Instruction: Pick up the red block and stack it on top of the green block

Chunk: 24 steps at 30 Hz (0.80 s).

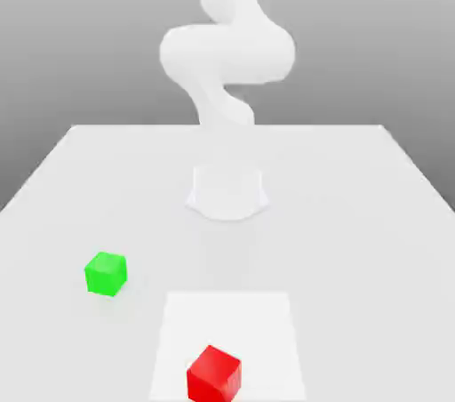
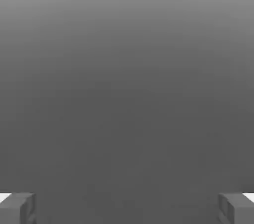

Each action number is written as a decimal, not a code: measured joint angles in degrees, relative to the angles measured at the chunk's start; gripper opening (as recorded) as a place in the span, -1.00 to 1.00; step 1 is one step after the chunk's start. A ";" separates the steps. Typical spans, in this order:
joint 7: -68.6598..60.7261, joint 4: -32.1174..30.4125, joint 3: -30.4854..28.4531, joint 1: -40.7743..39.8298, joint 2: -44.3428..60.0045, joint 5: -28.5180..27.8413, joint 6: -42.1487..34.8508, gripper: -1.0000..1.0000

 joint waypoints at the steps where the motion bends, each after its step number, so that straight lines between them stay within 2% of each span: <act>1: 1.33 -0.28 0.62 -0.73 2.26 -0.33 0.78 0.00; 16: 20.25 -4.24 5.38 -7.03 33.66 -5.52 11.62 0.00; 24: 27.24 -6.42 5.08 -7.28 49.89 -4.03 17.61 0.00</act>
